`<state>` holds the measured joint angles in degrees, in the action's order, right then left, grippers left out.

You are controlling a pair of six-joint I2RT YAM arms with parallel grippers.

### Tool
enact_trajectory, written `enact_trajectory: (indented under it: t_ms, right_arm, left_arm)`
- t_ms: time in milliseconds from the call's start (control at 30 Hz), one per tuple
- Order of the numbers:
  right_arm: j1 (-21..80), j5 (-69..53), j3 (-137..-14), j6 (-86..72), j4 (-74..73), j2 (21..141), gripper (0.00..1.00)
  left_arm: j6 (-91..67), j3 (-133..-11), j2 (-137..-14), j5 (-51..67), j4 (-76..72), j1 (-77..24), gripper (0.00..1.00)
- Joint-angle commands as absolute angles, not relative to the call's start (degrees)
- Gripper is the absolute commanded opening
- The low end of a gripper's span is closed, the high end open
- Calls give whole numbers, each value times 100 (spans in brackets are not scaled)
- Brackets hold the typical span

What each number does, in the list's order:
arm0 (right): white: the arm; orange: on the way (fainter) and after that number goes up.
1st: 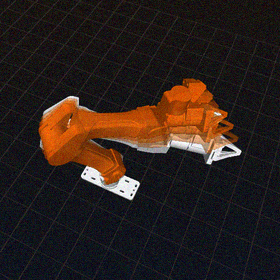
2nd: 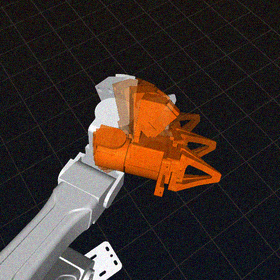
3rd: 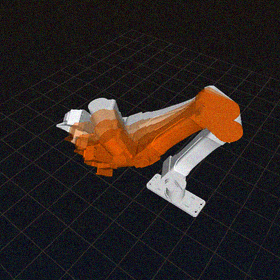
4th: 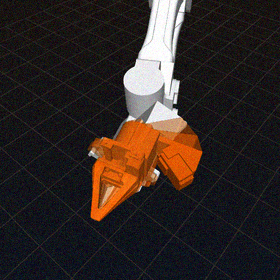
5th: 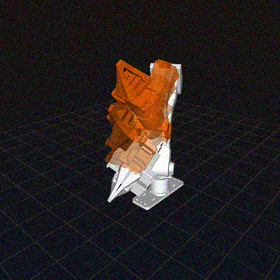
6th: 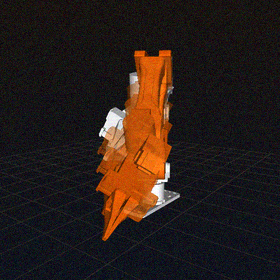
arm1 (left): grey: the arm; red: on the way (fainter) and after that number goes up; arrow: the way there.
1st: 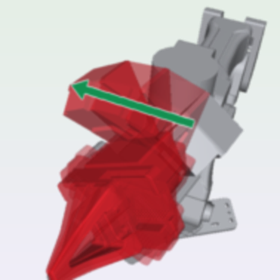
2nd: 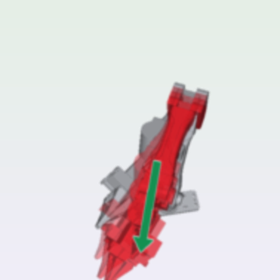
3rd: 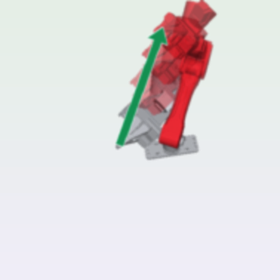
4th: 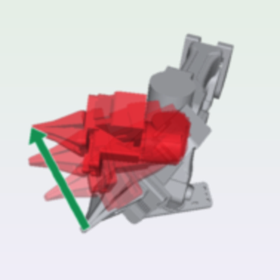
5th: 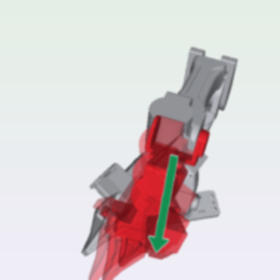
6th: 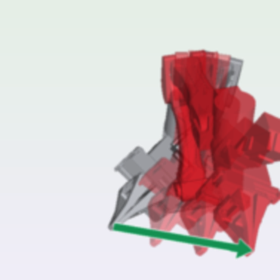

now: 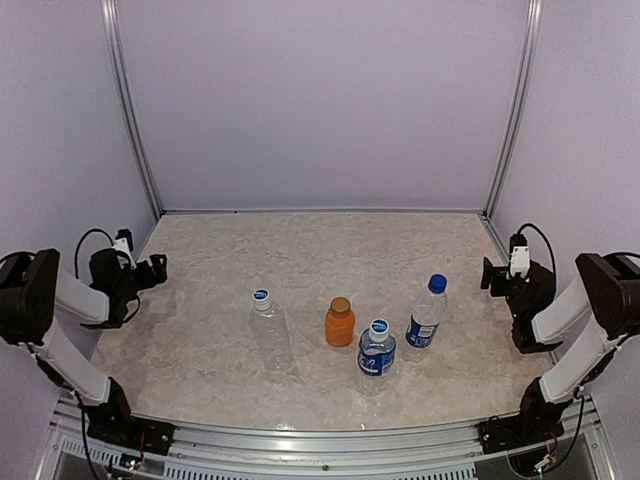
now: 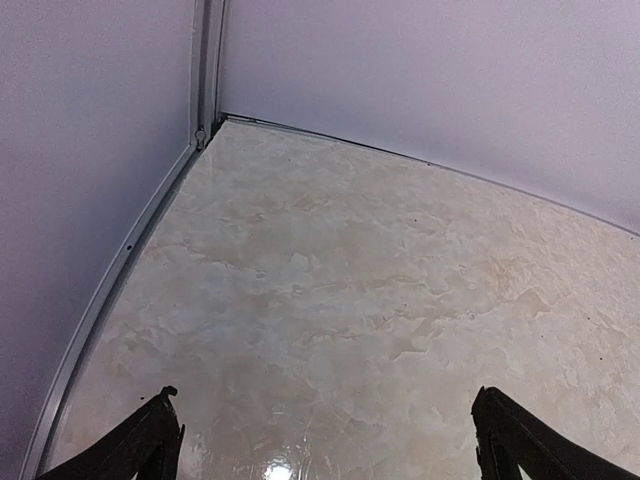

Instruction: Unscrew the bottle caps

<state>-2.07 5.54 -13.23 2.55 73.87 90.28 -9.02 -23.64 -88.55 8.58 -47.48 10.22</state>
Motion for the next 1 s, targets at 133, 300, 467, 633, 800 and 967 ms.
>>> enact_trajectory:
  t_ms: [133,300,467,633,800,967]
  right_arm:
    - [-302,1206,-2551,-278,4666,7794,99]
    - [-282,-237,-3922,-901,1983,7144,90]
    - [815,-1012,-5166,-964,105,6955,85]
    - [2921,-489,-6394,-703,-872,7097,89]
    - [5073,602,-8101,-404,-1809,8425,99]
    - [6477,1612,-10454,-237,-3303,10535,99]
  left_arm:
    - [-961,-2471,-8929,950,-4861,1122,99]
    - [-991,-3292,-8555,1139,-3163,1215,99]
    - [-242,-5972,-8267,1778,942,1290,99]
    - [514,-7627,-8283,4064,4453,1200,99]
    - [1162,-7547,-7634,4068,5817,277,99]
    - [1352,-7069,-6578,3327,5862,-1009,99]
